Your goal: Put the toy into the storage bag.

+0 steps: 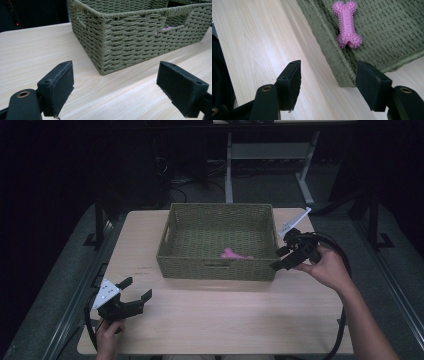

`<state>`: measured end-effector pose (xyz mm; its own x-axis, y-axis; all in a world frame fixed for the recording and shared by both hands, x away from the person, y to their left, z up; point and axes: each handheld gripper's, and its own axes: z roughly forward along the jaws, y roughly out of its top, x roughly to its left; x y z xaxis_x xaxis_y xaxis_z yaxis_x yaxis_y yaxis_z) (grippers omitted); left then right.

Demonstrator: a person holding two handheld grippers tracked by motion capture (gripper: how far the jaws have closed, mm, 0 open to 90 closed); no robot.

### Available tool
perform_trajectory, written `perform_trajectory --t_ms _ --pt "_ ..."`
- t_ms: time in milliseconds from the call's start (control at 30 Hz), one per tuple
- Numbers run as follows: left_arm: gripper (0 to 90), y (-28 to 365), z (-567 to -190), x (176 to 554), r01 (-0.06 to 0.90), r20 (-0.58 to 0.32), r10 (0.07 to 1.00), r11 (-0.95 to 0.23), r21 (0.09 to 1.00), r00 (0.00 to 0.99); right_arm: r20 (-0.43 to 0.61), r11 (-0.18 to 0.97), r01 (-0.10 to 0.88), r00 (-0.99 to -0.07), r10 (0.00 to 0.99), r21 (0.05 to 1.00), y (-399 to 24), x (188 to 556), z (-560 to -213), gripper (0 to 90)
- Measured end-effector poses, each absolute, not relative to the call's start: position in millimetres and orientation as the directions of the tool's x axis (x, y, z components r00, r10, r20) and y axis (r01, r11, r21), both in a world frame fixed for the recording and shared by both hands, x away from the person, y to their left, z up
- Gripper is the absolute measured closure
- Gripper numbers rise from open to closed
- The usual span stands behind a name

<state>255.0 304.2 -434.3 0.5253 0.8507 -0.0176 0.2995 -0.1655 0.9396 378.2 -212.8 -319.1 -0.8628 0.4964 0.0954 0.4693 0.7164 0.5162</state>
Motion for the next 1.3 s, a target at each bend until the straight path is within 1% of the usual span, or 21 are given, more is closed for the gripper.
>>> perform_trajectory --t_ms 667,1300 --pt "13.8 305 -434 255 0.300 -0.017 0.852 -0.166 0.939 0.524 0.105 0.711 0.472 -0.863 0.495 0.521 -222 358 -343 36.7" --pt "13.8 305 -435 255 0.302 -0.018 0.853 -0.165 0.939 0.521 0.135 0.677 0.505 -0.842 0.522 0.535 -239 337 -373 35.4"
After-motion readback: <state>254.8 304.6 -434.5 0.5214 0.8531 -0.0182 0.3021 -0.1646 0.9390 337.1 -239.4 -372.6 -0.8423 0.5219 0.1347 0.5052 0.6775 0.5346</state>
